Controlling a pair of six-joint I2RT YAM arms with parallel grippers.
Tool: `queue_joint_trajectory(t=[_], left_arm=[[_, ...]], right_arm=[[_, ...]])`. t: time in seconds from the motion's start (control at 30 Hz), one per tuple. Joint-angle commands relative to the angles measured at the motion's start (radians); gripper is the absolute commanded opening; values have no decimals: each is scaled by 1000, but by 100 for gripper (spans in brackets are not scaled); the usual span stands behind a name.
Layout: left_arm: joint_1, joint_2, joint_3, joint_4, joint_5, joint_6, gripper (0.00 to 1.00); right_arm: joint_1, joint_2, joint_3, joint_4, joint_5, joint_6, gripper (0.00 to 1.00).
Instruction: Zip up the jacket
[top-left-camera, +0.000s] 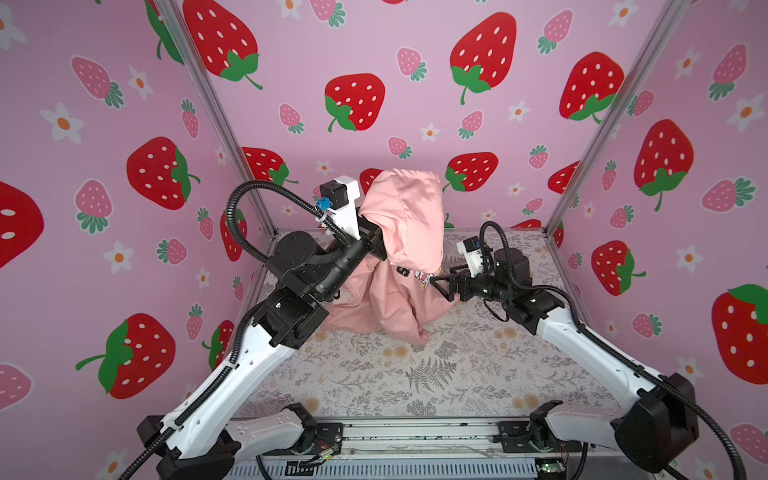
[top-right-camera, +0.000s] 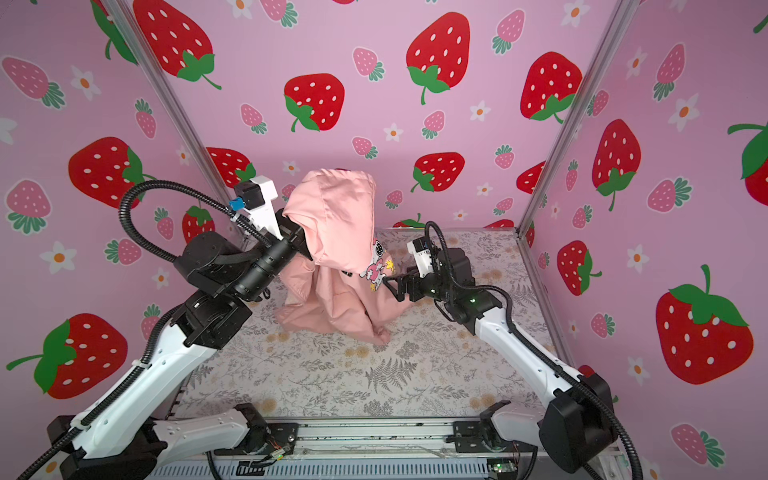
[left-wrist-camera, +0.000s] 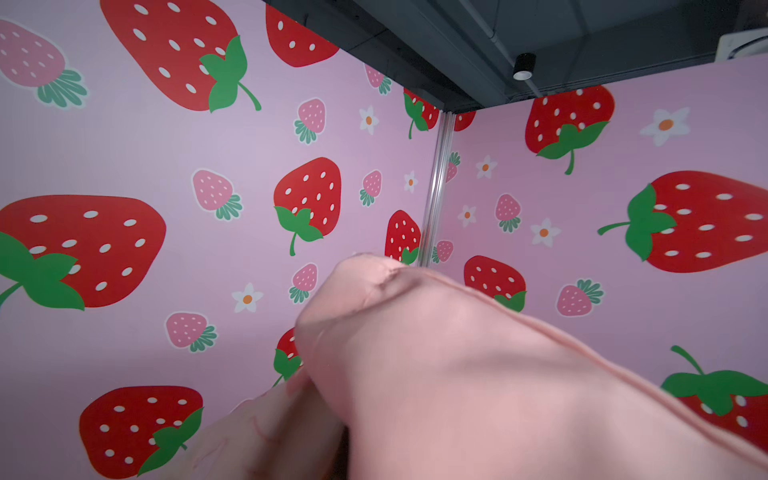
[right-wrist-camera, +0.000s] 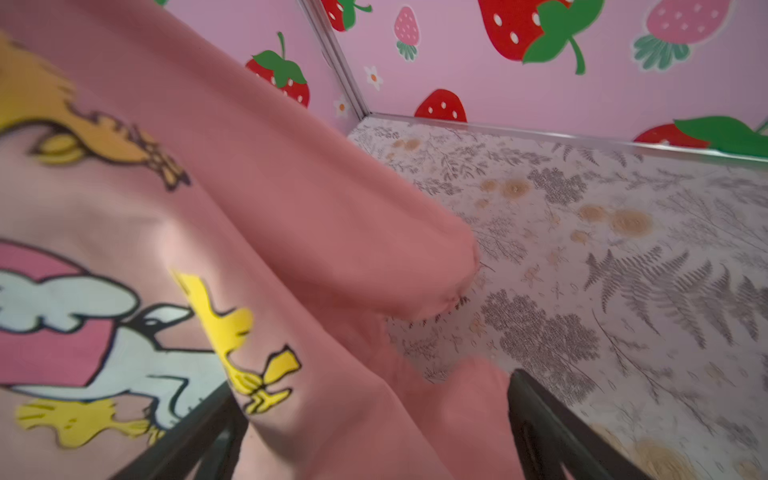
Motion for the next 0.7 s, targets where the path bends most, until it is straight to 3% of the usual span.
queue_joint_trajectory(t=[0.0, 0.1, 0.2, 0.23, 0.5, 0.67], left_arm=[[-50, -44, 96, 54, 23, -31, 0], [-87, -34, 141, 30, -22, -28, 0], [-103, 10, 176, 5, -76, 6, 0], [-104, 25, 178, 5, -95, 15, 0], [-78, 303, 264, 23, -331, 127, 0], [87, 620, 474, -116, -305, -37, 0]], right_arm=[[34, -12, 73, 100, -49, -12, 85], [46, -32, 89, 140, -133, 25, 47], [46, -77, 86, 158, -144, 49, 7], [46, -90, 86, 153, -127, 51, 0], [-44, -71, 159, -43, 8, 74, 0], [-68, -27, 166, -141, 98, 99, 0]])
